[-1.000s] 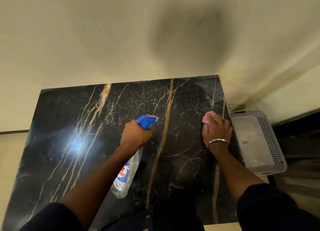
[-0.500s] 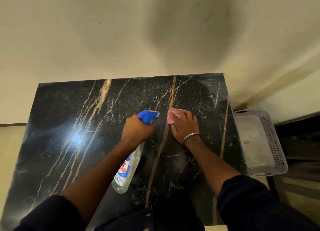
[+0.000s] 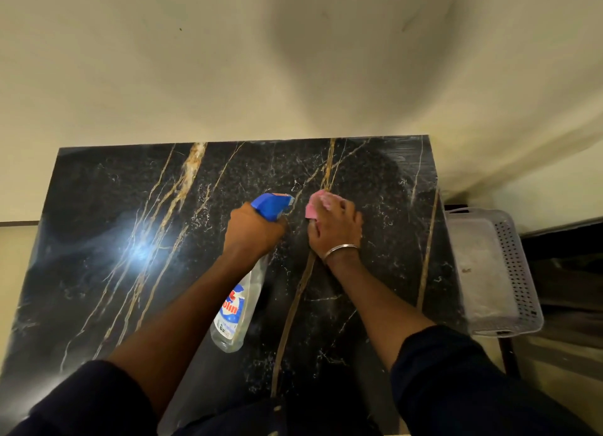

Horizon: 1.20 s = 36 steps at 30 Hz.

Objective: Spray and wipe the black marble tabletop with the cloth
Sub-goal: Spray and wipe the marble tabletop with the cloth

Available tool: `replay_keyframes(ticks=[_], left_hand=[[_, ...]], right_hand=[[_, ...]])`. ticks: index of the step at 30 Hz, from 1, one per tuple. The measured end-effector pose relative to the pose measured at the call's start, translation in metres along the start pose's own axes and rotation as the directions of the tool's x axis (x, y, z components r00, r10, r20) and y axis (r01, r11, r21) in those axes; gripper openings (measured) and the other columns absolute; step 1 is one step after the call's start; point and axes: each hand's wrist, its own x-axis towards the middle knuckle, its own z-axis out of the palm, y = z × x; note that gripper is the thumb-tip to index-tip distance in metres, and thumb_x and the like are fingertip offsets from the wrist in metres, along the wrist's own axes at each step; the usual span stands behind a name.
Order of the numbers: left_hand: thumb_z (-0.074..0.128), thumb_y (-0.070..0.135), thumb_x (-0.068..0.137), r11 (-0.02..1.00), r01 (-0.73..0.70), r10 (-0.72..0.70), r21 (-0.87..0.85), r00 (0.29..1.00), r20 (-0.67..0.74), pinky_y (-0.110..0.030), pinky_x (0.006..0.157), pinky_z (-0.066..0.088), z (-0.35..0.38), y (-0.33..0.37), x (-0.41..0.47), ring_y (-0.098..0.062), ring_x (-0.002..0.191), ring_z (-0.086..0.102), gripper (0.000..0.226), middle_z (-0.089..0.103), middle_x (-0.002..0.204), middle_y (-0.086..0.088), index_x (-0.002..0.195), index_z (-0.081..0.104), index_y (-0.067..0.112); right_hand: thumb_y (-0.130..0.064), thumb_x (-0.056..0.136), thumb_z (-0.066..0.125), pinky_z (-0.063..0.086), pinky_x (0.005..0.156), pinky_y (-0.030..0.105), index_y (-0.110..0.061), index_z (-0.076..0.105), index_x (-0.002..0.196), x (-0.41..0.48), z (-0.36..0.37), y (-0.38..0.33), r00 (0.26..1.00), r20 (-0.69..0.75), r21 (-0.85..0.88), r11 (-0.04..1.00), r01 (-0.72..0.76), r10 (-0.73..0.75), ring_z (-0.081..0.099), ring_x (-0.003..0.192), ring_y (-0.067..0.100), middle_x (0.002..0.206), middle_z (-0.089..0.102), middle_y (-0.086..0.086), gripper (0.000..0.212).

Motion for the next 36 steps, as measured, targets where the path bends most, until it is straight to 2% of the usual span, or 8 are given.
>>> replay_keyframes(ticks=[5,10,15,17,21,26,30,36], left_hand=[[0.071,0.021,0.082,1.0,-0.002,0.002,0.002,1.0,0.002,-0.015,0.053,0.042,-0.002,0.002,0.011,-0.004,0.06,0.056,0.021,0.059,0.072,0.005,0.098,0.059,0.017],[0.071,0.023,0.084,1.0,-0.012,0.012,-0.017,1.0,0.028,-0.013,0.053,0.04,-0.004,0.009,0.024,-0.004,0.062,0.057,0.021,0.058,0.072,0.007,0.099,0.057,0.017],[0.07,0.021,0.083,0.998,-0.031,0.031,-0.052,1.0,0.002,-0.017,0.055,0.043,-0.003,0.015,0.037,-0.007,0.057,0.055,0.017,0.056,0.067,0.004,0.094,0.059,0.014],[0.07,0.021,0.082,0.997,-0.037,0.037,-0.061,0.999,-0.002,-0.019,0.056,0.045,-0.004,0.017,0.04,-0.007,0.057,0.054,0.016,0.056,0.065,0.004,0.092,0.059,0.015],[0.071,0.02,0.082,0.997,-0.014,0.014,-0.076,1.0,0.007,-0.024,0.062,0.054,-0.007,0.018,0.047,-0.01,0.061,0.06,0.017,0.06,0.069,0.0,0.092,0.059,0.015],[0.072,0.022,0.08,0.998,0.02,-0.019,-0.052,1.0,0.014,-0.019,0.056,0.046,-0.007,0.016,0.058,-0.006,0.057,0.056,0.021,0.058,0.067,0.005,0.096,0.06,0.015],[0.072,0.022,0.08,0.997,0.035,-0.033,-0.063,0.999,0.018,-0.019,0.055,0.046,-0.006,0.017,0.063,-0.006,0.056,0.056,0.022,0.057,0.066,0.006,0.097,0.06,0.015],[0.071,0.019,0.082,0.995,0.024,-0.022,-0.099,1.0,0.012,-0.019,0.059,0.047,-0.006,0.019,0.059,-0.006,0.06,0.056,0.021,0.057,0.069,0.006,0.095,0.056,0.019]], right_hand=[[-0.043,0.082,0.054,0.043,0.085,0.043,-0.026,0.05,0.137,0.015,-0.001,0.024,0.977,0.058,-0.036,0.978,0.206,-0.204,0.046,0.116,0.032,0.14,0.05,0.003,0.058],[-0.036,0.087,0.054,0.043,0.089,0.044,-0.026,0.049,0.138,0.038,-0.021,0.107,0.986,-0.06,-0.024,0.987,-0.16,0.159,0.046,0.114,0.036,0.139,0.05,0.008,0.052],[-0.037,0.091,0.051,0.033,0.102,0.051,-0.023,0.045,0.14,0.058,-0.02,0.094,0.835,-0.14,0.019,0.844,-0.535,0.532,0.04,0.125,0.043,0.144,0.045,0.014,0.051],[-0.036,0.091,0.05,0.034,0.099,0.049,-0.023,0.046,0.138,0.074,-0.02,0.063,0.868,-0.127,0.036,0.877,-0.479,0.48,0.041,0.123,0.041,0.145,0.044,0.012,0.049],[-0.038,0.088,0.052,0.036,0.099,0.048,-0.029,0.044,0.141,0.113,-0.011,0.021,0.988,-0.007,0.053,0.987,-0.151,0.151,0.038,0.125,0.035,0.149,0.041,0.002,0.055],[-0.039,0.088,0.052,0.041,0.097,0.046,-0.028,0.044,0.142,0.135,-0.016,0.071,0.996,0.029,-0.046,0.996,0.08,-0.079,0.043,0.121,0.035,0.148,0.043,0.001,0.056],[-0.041,0.087,0.04,0.043,0.095,0.046,-0.029,0.049,0.133,0.14,-0.029,0.154,0.992,-0.079,-0.1,0.989,-0.106,0.099,0.047,0.12,0.033,0.141,0.049,-0.001,0.049],[-0.031,0.089,0.05,0.04,0.085,0.045,-0.027,0.053,0.129,0.134,-0.037,0.198,0.869,-0.201,0.008,0.888,-0.46,0.452,0.046,0.111,0.041,0.135,0.054,0.003,0.04]])
